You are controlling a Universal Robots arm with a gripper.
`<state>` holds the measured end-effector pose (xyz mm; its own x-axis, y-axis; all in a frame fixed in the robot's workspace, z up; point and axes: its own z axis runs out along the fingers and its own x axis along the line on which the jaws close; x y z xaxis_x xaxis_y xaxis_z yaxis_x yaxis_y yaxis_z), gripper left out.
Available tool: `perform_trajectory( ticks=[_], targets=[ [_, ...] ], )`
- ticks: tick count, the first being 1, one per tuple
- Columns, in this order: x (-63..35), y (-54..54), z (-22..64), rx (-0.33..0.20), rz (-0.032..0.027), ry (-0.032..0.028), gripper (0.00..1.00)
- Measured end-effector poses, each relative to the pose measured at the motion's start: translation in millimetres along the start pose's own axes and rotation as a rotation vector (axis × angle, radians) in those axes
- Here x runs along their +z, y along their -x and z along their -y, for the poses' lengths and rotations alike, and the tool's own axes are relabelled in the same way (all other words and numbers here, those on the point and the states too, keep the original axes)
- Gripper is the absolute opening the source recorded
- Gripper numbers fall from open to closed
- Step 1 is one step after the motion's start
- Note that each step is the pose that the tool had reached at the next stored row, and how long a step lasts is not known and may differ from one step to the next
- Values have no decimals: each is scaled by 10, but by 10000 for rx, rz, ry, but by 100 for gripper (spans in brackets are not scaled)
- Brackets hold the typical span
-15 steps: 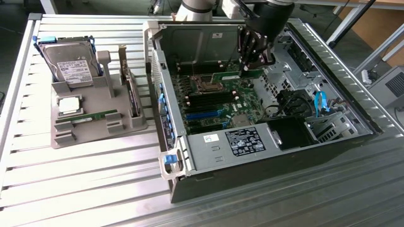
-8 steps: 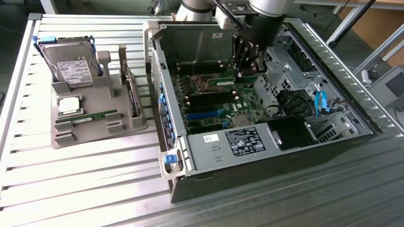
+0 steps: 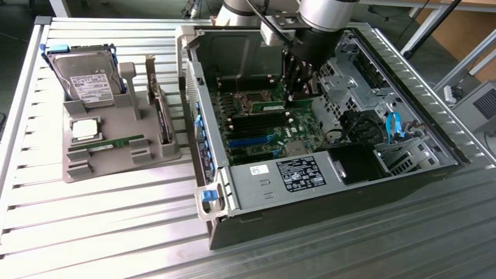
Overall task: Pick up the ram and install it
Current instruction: 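Insert the ram into the slot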
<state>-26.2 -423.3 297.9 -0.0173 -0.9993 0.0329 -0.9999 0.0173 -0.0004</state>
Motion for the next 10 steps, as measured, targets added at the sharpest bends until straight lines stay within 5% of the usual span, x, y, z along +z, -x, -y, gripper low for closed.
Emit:
perform_trajectory(
  ticks=[10],
  targets=[
    [242, 70, -52, -181, -4, -6, 12]
  ],
)
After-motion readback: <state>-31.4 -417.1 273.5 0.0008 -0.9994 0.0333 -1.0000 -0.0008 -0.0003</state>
